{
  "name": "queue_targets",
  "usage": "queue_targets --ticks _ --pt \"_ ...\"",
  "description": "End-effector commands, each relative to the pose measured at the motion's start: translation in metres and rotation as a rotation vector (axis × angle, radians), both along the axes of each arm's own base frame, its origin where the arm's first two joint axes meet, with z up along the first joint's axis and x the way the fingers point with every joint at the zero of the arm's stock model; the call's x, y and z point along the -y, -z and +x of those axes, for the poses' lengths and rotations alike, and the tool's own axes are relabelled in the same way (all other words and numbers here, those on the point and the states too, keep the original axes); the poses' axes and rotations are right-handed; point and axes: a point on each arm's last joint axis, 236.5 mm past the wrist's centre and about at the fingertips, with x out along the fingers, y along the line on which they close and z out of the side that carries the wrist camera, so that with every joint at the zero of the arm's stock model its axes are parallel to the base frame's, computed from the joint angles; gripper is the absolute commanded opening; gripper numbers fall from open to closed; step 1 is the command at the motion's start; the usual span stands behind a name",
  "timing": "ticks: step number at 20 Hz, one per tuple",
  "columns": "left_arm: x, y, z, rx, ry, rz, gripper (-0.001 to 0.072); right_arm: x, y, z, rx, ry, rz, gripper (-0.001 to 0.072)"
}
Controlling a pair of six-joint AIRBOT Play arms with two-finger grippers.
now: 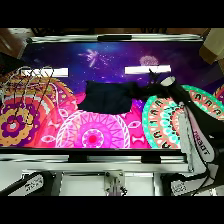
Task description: Fold the shirts.
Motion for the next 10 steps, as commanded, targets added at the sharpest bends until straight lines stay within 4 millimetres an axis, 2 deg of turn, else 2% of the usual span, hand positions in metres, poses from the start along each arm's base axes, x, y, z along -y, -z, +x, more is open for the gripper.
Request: queue_targets --ticks 1,3,6,8,10 --pt "0.004 -0.002 0.004 0.015 0.001 -0.002 0.0033 0.066 -0.096 0.016 0.105 0.072 -0.034 0.0072" --pt "0.01 -0.005 0.006 0.029 0.005 -0.004 0.0033 0.125 -0.128 0.001 0.103 0.142 -0.132 0.0072" --pt "0.022 -0.005 0.004 0.03 0.034 -0.004 0.0033 0.211 -0.163 -0.03 0.096 0.299 -0.244 0.0072" --pt "0.028 -0.005 0.003 0.033 0.053 -0.001 0.0033 0.258 -0.183 -0.052 0.104 0.41 -0.276 0.0072" --pt "0.033 -0.005 0.002 0.041 0.072 0.007 0.0033 0.297 -0.19 -0.078 0.078 0.497 -0.319 0.0072"
